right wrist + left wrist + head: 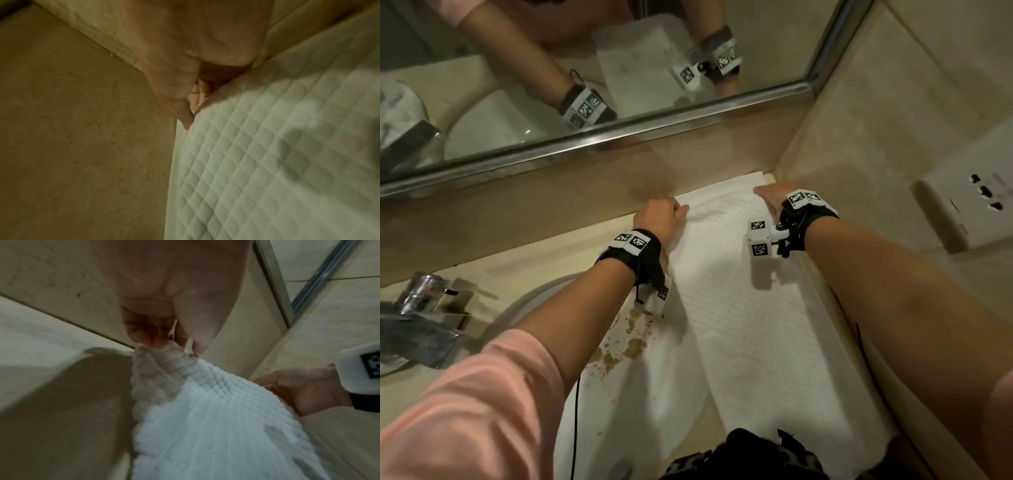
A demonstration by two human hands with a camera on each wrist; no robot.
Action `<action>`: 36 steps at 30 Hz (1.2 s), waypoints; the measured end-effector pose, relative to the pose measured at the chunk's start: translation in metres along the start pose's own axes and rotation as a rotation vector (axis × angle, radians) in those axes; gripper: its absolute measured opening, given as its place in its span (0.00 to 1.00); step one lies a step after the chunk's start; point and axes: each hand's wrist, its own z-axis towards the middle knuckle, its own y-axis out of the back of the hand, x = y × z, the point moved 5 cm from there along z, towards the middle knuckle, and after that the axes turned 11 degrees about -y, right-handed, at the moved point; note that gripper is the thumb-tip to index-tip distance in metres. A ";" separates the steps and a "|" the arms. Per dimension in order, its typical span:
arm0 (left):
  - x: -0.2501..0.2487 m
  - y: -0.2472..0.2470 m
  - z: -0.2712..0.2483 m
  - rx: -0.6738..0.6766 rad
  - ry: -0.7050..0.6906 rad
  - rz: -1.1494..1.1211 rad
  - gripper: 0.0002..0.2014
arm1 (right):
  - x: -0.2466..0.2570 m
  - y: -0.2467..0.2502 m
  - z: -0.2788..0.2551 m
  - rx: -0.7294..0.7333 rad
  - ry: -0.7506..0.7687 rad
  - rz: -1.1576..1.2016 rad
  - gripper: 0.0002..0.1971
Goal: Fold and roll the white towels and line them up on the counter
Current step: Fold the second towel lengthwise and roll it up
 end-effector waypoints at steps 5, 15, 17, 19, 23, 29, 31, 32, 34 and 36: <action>-0.003 0.001 -0.004 0.017 -0.088 0.181 0.15 | 0.002 -0.003 -0.001 -0.046 0.184 0.623 0.14; -0.010 0.002 -0.011 0.138 -0.085 0.378 0.14 | -0.011 -0.015 0.028 -0.086 0.131 0.558 0.04; -0.009 0.002 -0.011 0.110 -0.106 0.321 0.12 | -0.006 -0.015 0.026 -0.122 0.154 0.555 0.06; -0.006 0.002 -0.012 0.064 -0.124 0.233 0.12 | -0.004 -0.015 0.028 -0.153 0.199 0.564 0.10; -0.002 0.007 -0.017 -0.007 -0.098 0.078 0.15 | -0.002 -0.017 0.027 -0.155 0.268 0.604 0.10; -0.004 0.017 -0.023 -0.119 -0.094 0.089 0.15 | 0.007 -0.011 0.030 -0.172 0.314 0.659 0.11; -0.003 0.017 -0.024 -0.135 -0.086 0.118 0.13 | 0.006 -0.010 0.032 -0.193 0.301 0.634 0.09; -0.002 0.016 -0.023 -0.133 -0.078 0.134 0.12 | 0.006 -0.010 0.032 -0.207 0.282 0.598 0.06; 0.000 0.013 -0.024 -0.122 -0.061 0.165 0.11 | 0.004 -0.009 0.037 -0.220 0.235 0.494 0.04; 0.000 0.011 -0.026 -0.146 -0.075 0.167 0.13 | 0.005 -0.008 0.038 -0.242 0.196 0.321 0.03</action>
